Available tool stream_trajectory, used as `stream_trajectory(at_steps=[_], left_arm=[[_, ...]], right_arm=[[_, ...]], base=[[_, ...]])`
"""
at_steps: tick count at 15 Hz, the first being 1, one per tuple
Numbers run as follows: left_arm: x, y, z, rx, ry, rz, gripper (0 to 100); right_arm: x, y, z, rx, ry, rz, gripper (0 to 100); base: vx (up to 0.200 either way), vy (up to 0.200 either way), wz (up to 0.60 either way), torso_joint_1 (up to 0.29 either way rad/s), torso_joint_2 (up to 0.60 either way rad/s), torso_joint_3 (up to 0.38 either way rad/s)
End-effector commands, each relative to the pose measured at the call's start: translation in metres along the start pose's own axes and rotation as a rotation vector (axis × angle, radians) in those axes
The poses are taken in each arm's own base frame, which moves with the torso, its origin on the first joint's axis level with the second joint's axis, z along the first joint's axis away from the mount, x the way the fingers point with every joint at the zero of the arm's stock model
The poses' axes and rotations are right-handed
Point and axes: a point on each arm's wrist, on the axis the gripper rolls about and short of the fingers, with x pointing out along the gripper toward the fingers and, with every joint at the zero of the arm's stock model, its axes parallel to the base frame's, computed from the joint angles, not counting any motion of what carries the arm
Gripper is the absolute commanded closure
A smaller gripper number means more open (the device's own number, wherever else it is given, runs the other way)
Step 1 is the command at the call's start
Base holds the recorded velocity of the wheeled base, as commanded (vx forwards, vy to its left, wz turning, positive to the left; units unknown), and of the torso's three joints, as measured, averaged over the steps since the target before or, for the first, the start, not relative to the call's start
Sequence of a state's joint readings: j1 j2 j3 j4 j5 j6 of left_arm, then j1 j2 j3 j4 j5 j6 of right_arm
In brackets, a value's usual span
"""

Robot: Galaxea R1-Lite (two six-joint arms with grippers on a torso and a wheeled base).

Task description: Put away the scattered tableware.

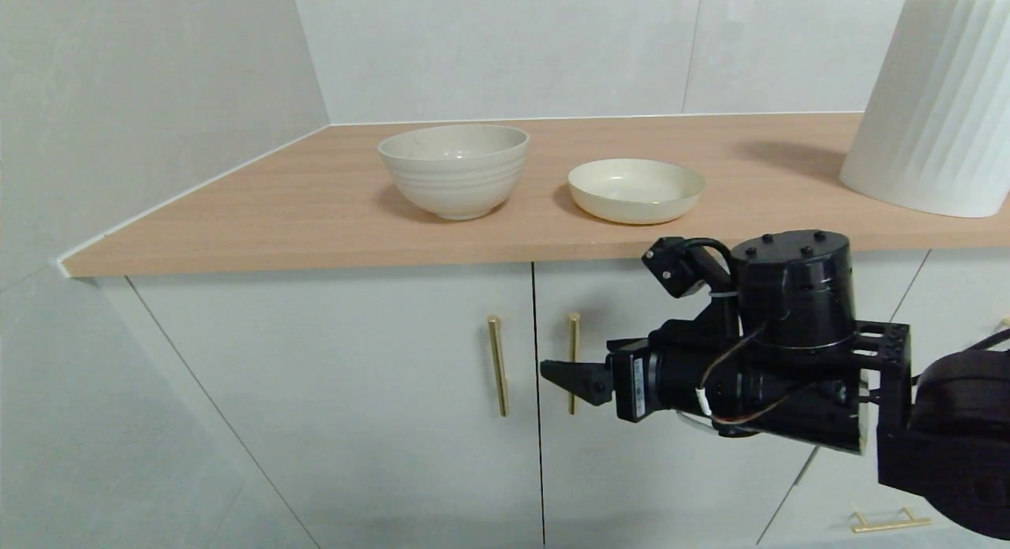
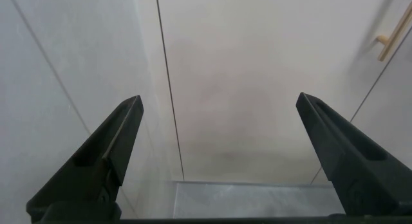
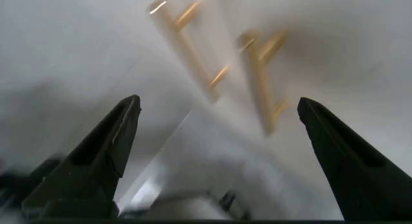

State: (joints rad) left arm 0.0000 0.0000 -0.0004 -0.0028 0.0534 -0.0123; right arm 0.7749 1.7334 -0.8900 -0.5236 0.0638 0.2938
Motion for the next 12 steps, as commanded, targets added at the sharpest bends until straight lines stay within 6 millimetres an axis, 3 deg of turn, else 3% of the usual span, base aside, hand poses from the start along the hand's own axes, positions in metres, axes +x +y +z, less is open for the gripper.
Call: stream_trajectory(at_steps=[1,12], left_arm=[[0.0,0.0,0.0,-0.002,-0.001,0.0,0],[0.0,0.0,0.0,0.0,0.0,0.0,0]], right_arm=[[0.024,-0.002,-0.017,-0.003,0.028,-0.039,0],[0.055,-0.007,-0.028,0.007,-0.023,-0.042,0]], base=[[0.0,0.0,0.0,0.0,0.0,0.0],[0.0,0.0,0.0,0.0,0.0,0.0]])
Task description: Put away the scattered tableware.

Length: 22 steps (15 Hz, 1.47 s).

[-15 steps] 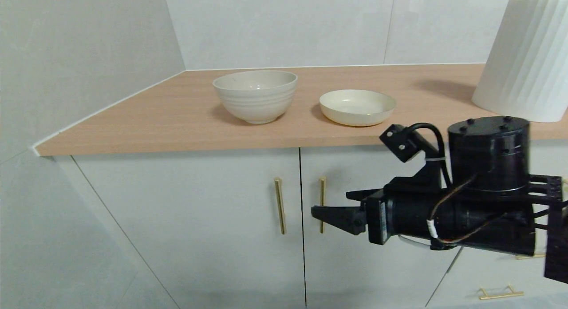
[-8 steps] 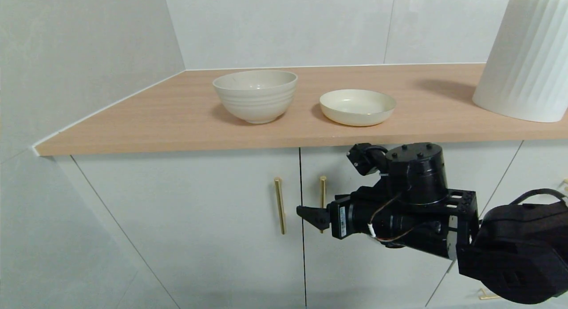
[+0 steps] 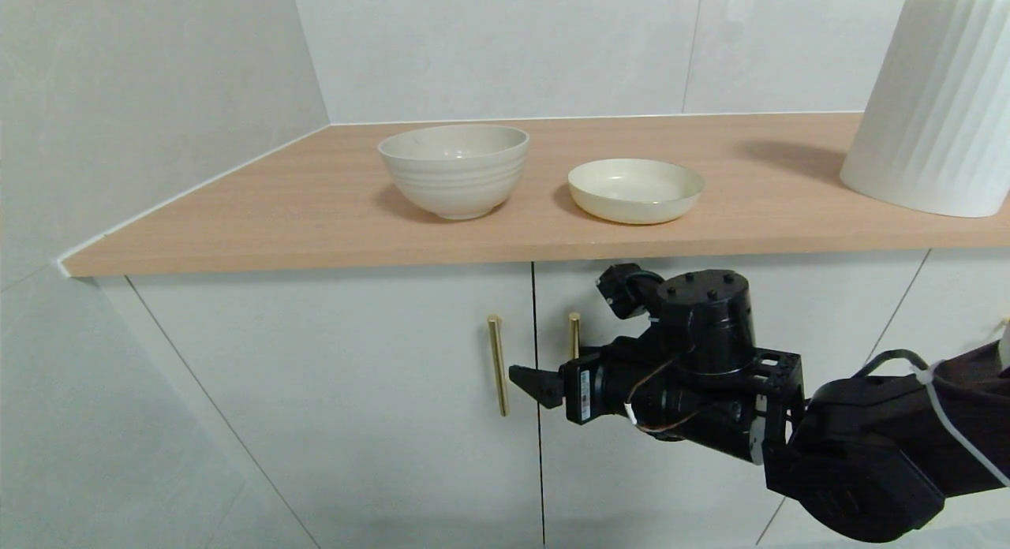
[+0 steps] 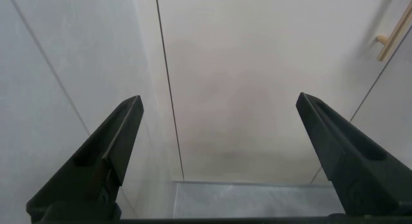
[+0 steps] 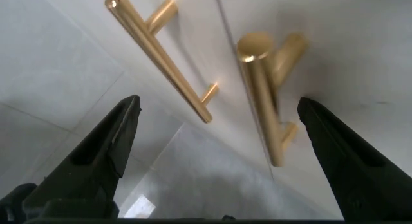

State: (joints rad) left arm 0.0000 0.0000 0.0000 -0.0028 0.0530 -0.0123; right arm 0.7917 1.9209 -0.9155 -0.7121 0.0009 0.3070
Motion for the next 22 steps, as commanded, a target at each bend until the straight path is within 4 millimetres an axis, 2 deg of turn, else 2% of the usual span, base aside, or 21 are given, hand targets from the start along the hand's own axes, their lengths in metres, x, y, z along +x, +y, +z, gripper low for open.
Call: stream_trajectory(at_steps=[1,6,10,15,22], left_arm=[[0.0,0.0,0.0,0.0,0.0,0.001,0],[0.0,0.0,0.0,0.0,-0.002,0.001,0],[0.0,0.0,0.0,0.0,0.0,0.001,0],[0.0,0.0,0.0,-0.002,-0.002,0.001,0],[0.0,0.0,0.0,0.005,0.0,0.001,0]], right_arm=[[0.007,-0.002,-0.007,0.0,0.015,-0.003,0],[0.008,0.001,-0.008,0.001,-0.009,0.022,0],[0.003,0.005,-0.018,-0.003,0.03,0.099,0],[-0.008,0.007,-0.024,-0.011,-0.05,0.22,0],[-0.047,0.009,-0.031,-0.013,0.01,0.32,0]], base=[[0.0,0.0,0.0,0.0,0.0,0.0],[0.0,0.0,0.0,0.0,0.0,0.0],[0.0,0.0,0.0,0.0,0.0,0.0],[0.0,0.0,0.0,0.0,0.0,0.0],[0.0,0.0,0.0,0.0,0.0,0.0]])
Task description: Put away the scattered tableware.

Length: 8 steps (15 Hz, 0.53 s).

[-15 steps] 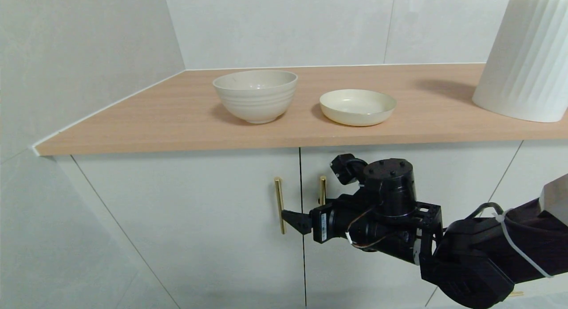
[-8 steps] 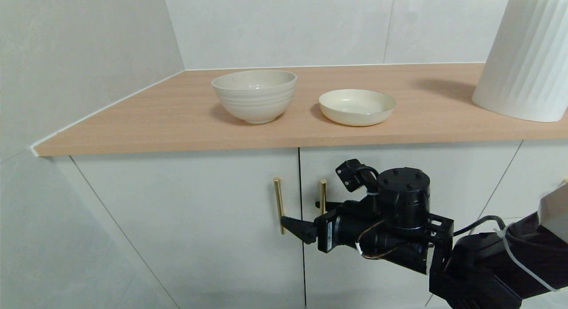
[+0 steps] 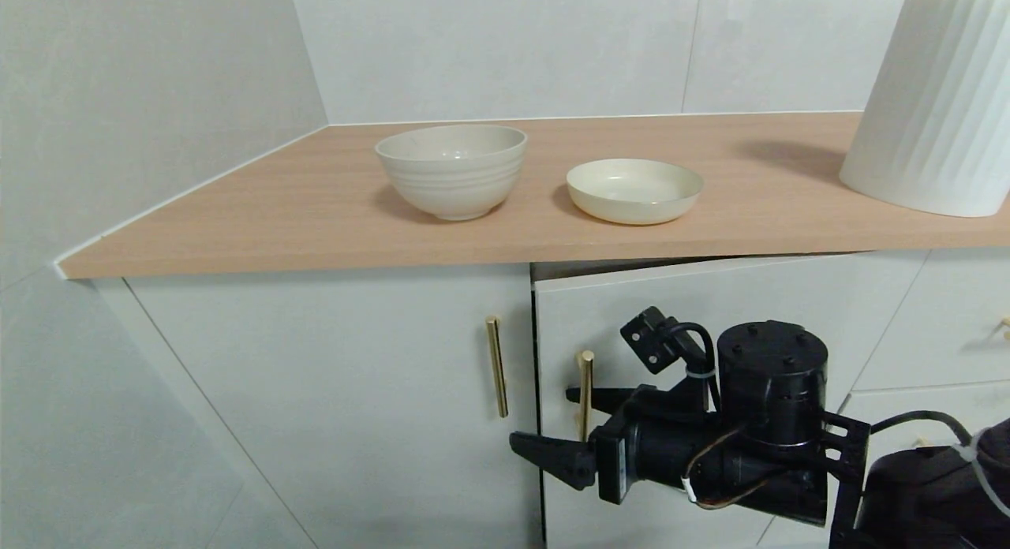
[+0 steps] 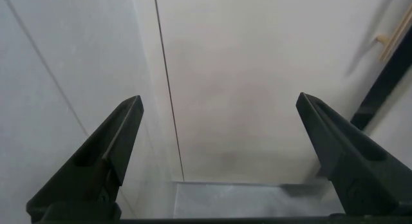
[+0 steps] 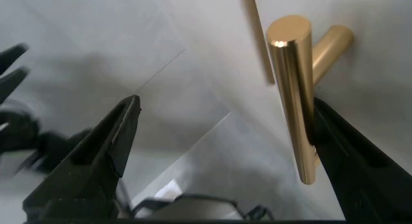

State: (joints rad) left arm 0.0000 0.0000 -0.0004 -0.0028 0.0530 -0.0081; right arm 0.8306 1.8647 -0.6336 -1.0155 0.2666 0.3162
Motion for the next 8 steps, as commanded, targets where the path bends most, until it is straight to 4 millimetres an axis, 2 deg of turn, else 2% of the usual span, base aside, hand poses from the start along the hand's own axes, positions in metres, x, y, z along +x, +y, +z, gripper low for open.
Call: stream_trajectory(at_steps=[1,3,6,8], left_arm=[[0.0,0.0,0.0,0.0,0.0,0.001,0],[0.0,0.0,0.003,-0.004,-0.02,0.005,0],[-0.01,-0.001,0.032,-0.003,-0.113,-0.042,0],[-0.014,-0.003,0.066,0.002,-0.065,-0.158,0]], right_arm=[[-0.013,0.006,0.003,-0.004,-0.007,0.013,0],[-0.015,0.005,-0.001,0.0,0.006,0.01,0],[-0.015,0.005,-0.003,0.002,0.014,0.008,0],[-0.015,0.008,-0.006,-0.001,0.024,0.019,0]], base=[[0.0,0.0,0.0,0.0,0.0,0.0],[0.0,0.0,0.0,0.0,0.0,0.0],[0.0,0.0,0.0,0.0,0.0,0.0],[0.0,0.0,0.0,0.0,0.0,0.0]])
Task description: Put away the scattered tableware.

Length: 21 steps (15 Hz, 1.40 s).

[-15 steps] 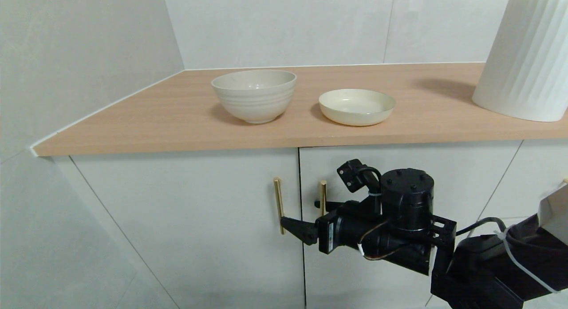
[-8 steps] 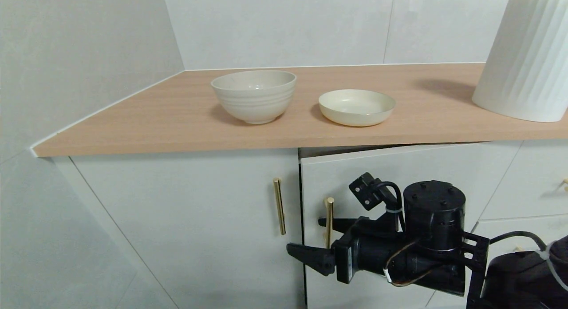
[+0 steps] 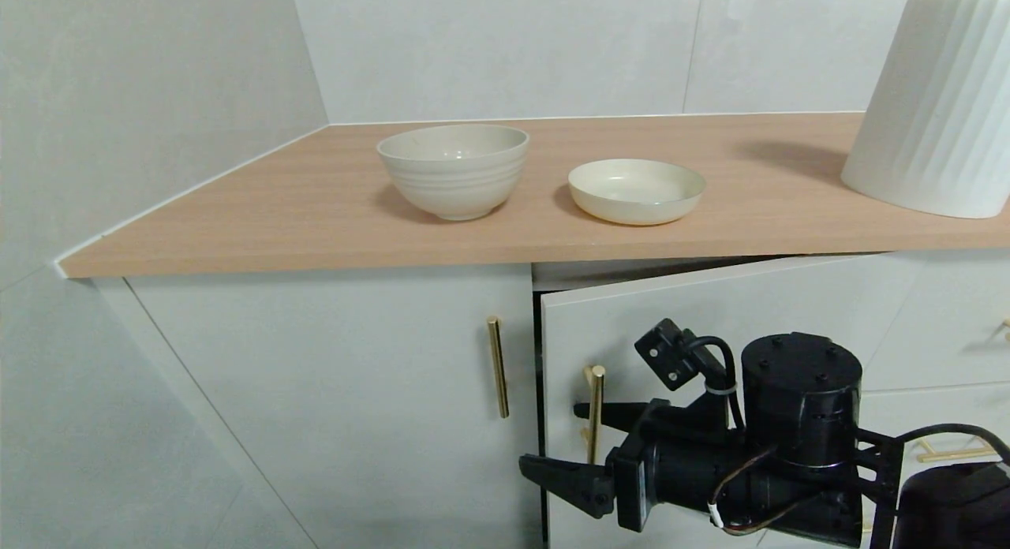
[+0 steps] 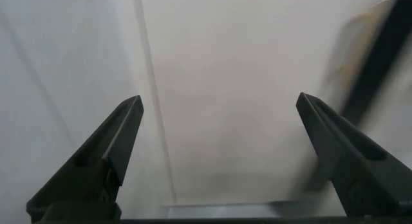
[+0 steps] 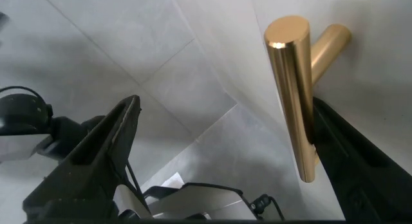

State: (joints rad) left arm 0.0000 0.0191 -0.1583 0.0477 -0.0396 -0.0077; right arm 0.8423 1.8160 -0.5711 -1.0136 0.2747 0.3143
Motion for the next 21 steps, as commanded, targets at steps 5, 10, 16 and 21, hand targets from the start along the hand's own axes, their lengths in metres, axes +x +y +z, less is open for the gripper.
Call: stream_trajectory(at_steps=[5,10,16,21], left_arm=[[0.055,-0.004,0.083,-0.033,0.208,-0.236,0],[0.122,-0.014,0.1,-0.075,0.408,-0.461,0],[0.174,-0.052,0.09,-0.05,0.437,-0.705,100],[0.19,-0.072,0.085,-0.063,0.434,-0.777,100]], right_arm=[[-0.001,0.005,-0.004,-0.002,0.016,0.015,0],[-0.004,0.011,-0.008,-0.005,0.031,0.029,0],[-0.008,0.014,-0.008,-0.009,0.03,0.039,0],[-0.007,0.014,-0.009,-0.008,0.031,0.037,0]], base=[[0.0,0.0,0.0,0.0,0.0,0.0],[0.0,0.0,0.0,0.0,0.0,0.0],[0.0,0.0,0.0,0.0,0.0,0.0],[0.0,0.0,0.0,0.0,0.0,0.0]])
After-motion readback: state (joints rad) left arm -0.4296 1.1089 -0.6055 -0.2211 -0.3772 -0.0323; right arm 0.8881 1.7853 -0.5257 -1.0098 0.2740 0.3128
